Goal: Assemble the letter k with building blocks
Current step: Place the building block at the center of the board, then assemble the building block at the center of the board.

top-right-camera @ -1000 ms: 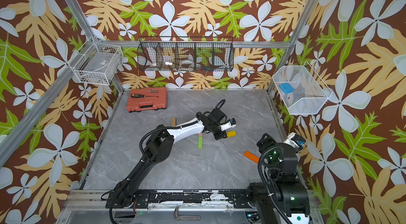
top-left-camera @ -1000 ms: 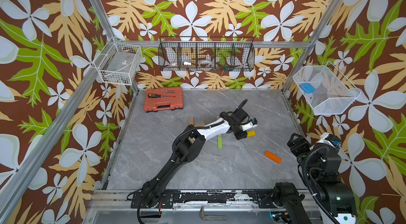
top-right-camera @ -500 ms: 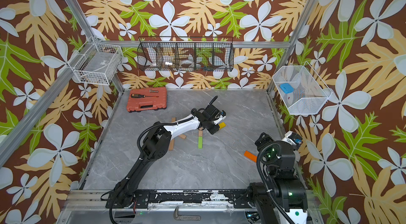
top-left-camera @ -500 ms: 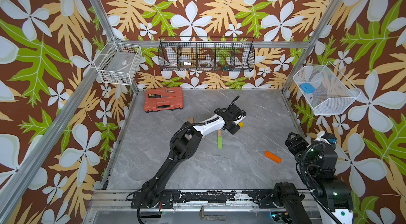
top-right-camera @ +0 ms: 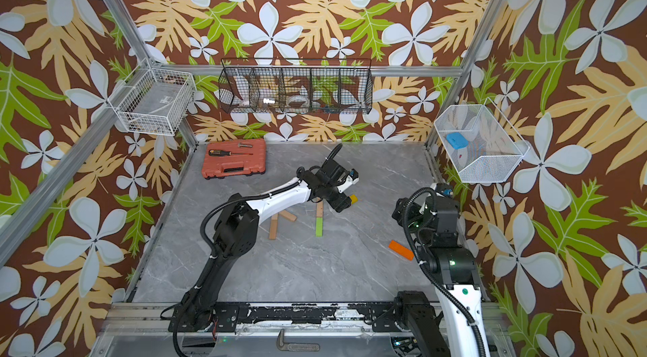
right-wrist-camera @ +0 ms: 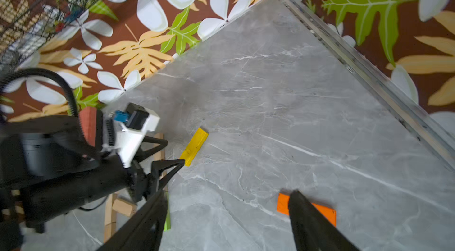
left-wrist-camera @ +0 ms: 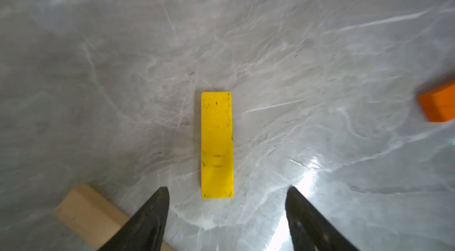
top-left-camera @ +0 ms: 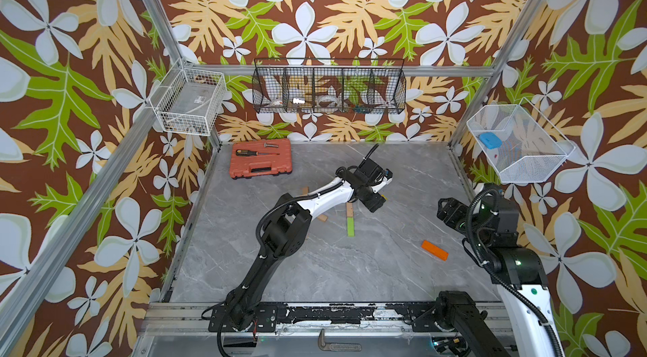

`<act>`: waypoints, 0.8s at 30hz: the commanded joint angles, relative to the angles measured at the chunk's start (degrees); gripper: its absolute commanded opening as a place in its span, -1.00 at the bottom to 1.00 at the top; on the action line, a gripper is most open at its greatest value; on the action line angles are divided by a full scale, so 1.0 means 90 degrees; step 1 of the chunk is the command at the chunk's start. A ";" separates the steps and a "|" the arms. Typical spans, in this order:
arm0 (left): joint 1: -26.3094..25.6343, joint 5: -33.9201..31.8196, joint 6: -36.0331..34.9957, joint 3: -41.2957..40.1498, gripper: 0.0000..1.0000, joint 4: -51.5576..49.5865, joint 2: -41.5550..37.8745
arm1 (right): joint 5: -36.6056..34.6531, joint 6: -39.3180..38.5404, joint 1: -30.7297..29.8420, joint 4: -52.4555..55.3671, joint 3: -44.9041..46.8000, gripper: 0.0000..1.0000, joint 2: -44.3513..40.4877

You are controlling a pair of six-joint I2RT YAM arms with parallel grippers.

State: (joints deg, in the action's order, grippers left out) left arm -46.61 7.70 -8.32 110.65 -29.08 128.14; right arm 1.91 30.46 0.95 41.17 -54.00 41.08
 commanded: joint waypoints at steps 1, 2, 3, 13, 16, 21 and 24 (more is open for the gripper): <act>0.0035 0.0223 0.0335 -0.0786 0.59 0.0822 -0.1163 | 0.0547 -0.1537 0.0001 -0.1150 0.0178 0.55 0.0407; 0.0058 0.0197 0.0428 -0.1323 0.61 0.1132 -0.1718 | 0.0885 -0.2034 -0.0001 -0.1503 0.0309 0.54 0.0573; 0.0101 0.0175 0.0531 -0.1931 0.64 0.1470 -0.2324 | 0.1383 -0.2764 0.0002 -0.1823 0.0453 0.54 0.0741; 0.1221 -0.0042 0.0221 -0.6644 1.00 0.2702 -0.7356 | 0.2396 -0.9281 -0.0746 -0.0972 -0.0271 0.25 0.3699; 0.1625 -0.0007 -0.0541 -0.7027 1.00 0.2092 -0.8094 | 0.1962 -1.0522 -0.1224 -0.0011 -0.1058 0.17 0.4929; 0.1790 0.0107 -0.1847 -0.7386 1.00 0.1299 -0.8587 | 0.0852 -1.1173 -0.1770 0.0440 -0.2160 0.14 0.6459; 0.1790 0.0753 -0.2048 -0.7841 1.00 0.1864 -0.8783 | 0.0693 -1.1547 -0.1853 0.0441 -0.2735 0.14 0.7021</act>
State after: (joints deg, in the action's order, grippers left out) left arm -30.63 9.43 -20.88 42.06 -13.78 50.04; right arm 11.68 -65.87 -15.16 41.91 -75.18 101.45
